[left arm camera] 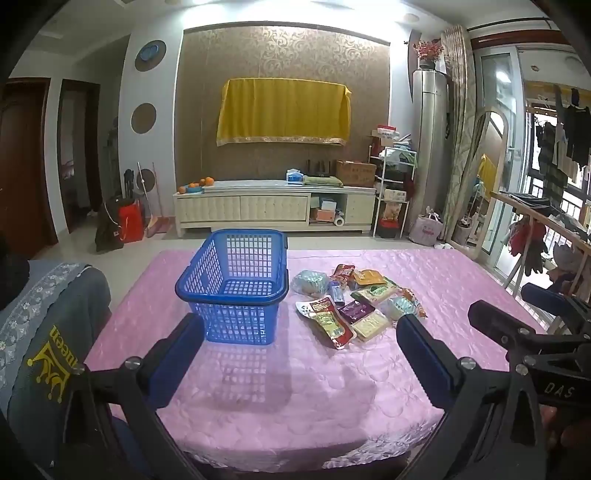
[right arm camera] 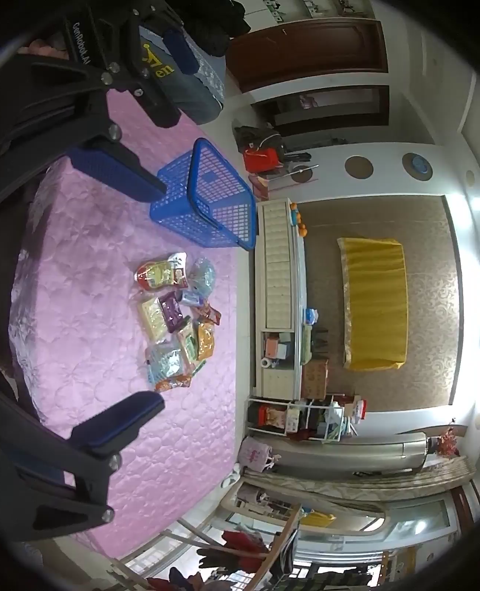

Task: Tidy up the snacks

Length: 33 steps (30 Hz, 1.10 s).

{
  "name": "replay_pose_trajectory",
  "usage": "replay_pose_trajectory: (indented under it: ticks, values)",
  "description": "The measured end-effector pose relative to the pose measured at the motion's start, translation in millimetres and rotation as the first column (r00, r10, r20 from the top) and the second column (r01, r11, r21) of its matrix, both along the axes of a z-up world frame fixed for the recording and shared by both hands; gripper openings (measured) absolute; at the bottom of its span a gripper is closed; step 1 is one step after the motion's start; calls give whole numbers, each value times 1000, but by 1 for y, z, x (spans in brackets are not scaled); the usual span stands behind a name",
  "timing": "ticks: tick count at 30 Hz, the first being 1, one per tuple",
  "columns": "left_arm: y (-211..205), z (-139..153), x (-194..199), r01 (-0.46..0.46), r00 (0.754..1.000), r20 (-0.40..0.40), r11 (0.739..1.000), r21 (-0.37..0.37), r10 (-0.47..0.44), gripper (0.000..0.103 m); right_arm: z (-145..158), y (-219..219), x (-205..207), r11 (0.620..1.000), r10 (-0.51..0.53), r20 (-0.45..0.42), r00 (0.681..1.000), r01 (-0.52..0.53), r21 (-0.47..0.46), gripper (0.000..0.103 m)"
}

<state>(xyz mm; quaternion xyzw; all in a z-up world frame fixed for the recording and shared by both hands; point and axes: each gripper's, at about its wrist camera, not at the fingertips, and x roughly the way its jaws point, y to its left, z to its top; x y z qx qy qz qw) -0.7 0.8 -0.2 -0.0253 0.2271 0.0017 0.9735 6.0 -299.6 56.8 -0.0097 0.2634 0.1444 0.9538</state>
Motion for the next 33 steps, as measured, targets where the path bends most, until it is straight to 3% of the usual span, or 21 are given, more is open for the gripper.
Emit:
replay_pose_trajectory:
  ticks: [33]
  values:
    - [3,-6,-1,-3,1000,-19,1000,0,3,103,-7,2,1,1000,5,-18,1000,-5,-5,103]
